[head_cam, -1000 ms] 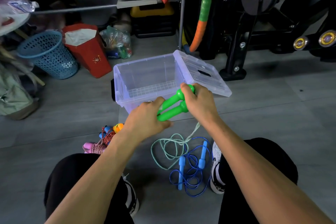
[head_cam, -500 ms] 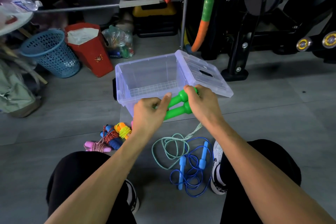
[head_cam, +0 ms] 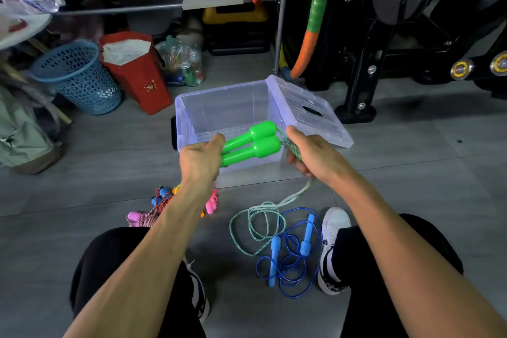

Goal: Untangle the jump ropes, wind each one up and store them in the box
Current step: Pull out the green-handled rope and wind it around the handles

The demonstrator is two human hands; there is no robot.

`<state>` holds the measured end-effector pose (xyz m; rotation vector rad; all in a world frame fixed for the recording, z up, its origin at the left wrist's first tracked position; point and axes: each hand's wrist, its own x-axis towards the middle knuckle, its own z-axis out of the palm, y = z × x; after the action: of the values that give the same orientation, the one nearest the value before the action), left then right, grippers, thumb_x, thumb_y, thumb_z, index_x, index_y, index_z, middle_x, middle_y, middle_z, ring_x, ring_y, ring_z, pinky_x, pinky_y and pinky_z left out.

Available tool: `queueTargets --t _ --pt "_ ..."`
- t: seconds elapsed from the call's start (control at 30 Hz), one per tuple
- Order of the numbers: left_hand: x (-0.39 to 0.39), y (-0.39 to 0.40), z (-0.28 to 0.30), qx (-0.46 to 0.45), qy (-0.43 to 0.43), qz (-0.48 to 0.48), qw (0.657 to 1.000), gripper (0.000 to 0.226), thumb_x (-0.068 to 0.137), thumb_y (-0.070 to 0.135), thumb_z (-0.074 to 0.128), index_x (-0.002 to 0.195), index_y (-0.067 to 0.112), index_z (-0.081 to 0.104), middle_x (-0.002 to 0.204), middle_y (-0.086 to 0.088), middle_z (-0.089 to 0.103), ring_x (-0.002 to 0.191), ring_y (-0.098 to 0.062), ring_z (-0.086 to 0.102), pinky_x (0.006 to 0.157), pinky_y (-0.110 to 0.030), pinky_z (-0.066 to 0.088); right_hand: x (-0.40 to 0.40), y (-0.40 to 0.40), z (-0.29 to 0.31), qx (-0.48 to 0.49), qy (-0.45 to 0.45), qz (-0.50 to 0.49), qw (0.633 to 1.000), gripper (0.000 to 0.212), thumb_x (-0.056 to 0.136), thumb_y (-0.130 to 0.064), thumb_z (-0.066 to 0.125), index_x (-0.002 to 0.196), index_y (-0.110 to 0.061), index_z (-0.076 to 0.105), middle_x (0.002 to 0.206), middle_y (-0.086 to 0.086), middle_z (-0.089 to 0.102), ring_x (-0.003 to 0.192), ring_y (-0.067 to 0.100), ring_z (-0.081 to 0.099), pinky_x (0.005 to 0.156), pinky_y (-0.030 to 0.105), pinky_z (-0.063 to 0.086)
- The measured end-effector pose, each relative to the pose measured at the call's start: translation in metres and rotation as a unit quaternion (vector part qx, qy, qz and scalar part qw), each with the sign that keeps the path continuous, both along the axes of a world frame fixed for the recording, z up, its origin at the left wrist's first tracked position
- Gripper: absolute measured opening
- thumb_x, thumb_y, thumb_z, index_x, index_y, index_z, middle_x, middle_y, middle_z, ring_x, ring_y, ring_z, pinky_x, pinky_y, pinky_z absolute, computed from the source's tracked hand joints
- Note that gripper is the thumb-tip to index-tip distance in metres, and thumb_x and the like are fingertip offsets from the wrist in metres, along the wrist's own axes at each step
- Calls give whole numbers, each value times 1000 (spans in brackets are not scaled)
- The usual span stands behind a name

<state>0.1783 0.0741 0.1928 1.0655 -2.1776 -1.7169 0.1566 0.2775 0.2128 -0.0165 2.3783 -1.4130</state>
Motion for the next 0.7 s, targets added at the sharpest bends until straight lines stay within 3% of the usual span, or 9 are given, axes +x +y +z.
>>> queueTargets --t 0.07,0.2,0.3,0.4,0.47,0.57,0.63,0.7 --pt "-4 -11 -2 -23 -14 -2 1000 42 79 30 63 51 17 35 57 -10 42 47 -20 24 41 -22 22 -4 10 -5 -31 -2 41 999 50 92 -54 44 65 -15 59 47 -4 38 44 13 34 54 28 31" --pt "-5 -22 4 -73 -71 -101 990 38 79 26 64 50 13 43 36 0 42 37 -20 25 40 -19 23 -16 19 -7 -80 50 68 993 33 91 -36 56 61 -23 62 54 -4 41 52 14 36 59 32 32" --pt "1 -25 15 14 -115 -199 973 23 79 22 66 64 6 60 45 -13 52 36 -15 21 43 -16 17 -23 19 -6 -172 64 63 981 32 95 -25 60 64 -22 63 57 1 39 52 12 36 60 26 37" --pt "10 -22 20 136 -112 -255 951 31 88 16 58 60 2 60 42 -11 45 27 -13 20 37 -12 11 -21 6 -9 -266 49 69 960 19 88 -30 65 75 -17 64 60 3 39 52 8 37 58 20 39" --pt "11 -19 19 255 -89 -234 934 36 94 12 45 61 1 54 39 -8 38 21 -9 18 38 -13 7 -16 -10 -18 -286 31 44 957 17 90 -23 61 78 -11 64 55 -3 43 47 5 36 52 18 37" --pt "7 -17 14 366 -74 -155 915 36 98 14 31 67 4 47 38 -1 38 18 -5 17 31 -9 8 -7 -30 -29 -218 47 22 975 30 100 -14 49 73 -14 62 45 -11 40 41 5 32 48 21 30" --pt "4 -17 11 392 -57 -95 913 35 99 17 32 69 6 46 38 2 39 18 -4 18 26 -10 9 0 -36 -32 -117 112 44 986 35 103 -23 45 73 -17 61 46 -10 39 42 4 33 49 20 30" --pt "1 -18 6 385 -41 -37 921 32 99 17 36 70 8 47 39 3 41 20 -4 19 25 -12 10 6 -38 -33 -29 168 63 983 34 103 -27 44 81 -13 65 48 -12 47 48 2 45 54 16 33"
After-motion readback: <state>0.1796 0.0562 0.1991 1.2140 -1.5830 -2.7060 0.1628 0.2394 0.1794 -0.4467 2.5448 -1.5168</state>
